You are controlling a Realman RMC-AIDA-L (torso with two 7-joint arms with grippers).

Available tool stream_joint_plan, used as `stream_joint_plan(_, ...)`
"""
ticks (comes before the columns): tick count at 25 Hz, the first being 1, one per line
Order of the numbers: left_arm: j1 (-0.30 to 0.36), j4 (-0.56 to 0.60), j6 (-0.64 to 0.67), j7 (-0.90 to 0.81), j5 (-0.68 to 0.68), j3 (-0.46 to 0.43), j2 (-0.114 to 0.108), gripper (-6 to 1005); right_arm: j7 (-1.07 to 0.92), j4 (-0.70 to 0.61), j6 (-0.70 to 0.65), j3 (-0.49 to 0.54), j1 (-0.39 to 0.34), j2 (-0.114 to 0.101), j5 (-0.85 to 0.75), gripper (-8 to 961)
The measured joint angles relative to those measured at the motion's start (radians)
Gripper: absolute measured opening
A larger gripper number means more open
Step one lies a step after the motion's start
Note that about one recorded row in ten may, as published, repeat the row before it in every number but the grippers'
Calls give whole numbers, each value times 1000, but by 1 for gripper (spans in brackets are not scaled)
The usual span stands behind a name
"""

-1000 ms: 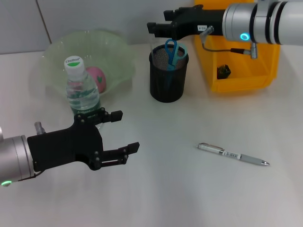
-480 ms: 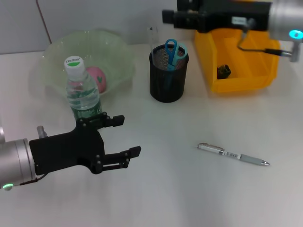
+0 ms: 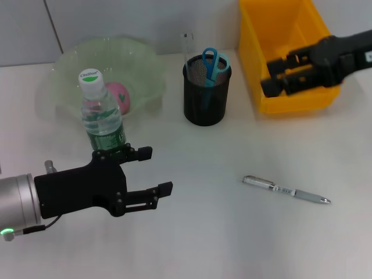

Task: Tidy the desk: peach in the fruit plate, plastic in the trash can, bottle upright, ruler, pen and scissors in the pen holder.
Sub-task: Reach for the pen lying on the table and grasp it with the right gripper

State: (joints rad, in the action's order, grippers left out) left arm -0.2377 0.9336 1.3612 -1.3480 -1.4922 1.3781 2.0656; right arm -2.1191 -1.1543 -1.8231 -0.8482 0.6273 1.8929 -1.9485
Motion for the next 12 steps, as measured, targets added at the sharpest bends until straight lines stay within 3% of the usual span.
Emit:
stream_joint_plan(3, -1, 0, -1, -13, 7, -2, 1, 827, 5, -17, -76, -41, 72, -10, -198, 761)
stream_joint_plan(6, -2, 0, -1, -16, 17, -5, 2, 827, 12, 12, -117, -84, 123, -7, -308, 776)
stream_joint_plan(8, -7, -7, -1, -18, 25, -19, 2, 827, 39, 35, -138, -136, 169, 18, -420, 792)
stream_joint_plan(9, -7, -7, -1, -18, 25, -19, 2, 827, 39, 35, -138, -136, 169, 18, -420, 803)
stream_joint_plan(11, -16, -24, 0, -18, 28, -32, 2, 827, 59, 21, -137, -181, 189, 53, -510, 826)
stream_joint_plan(12, -16, -24, 0, -18, 28, -32, 2, 827, 59, 21, -137, -181, 189, 53, -510, 826)
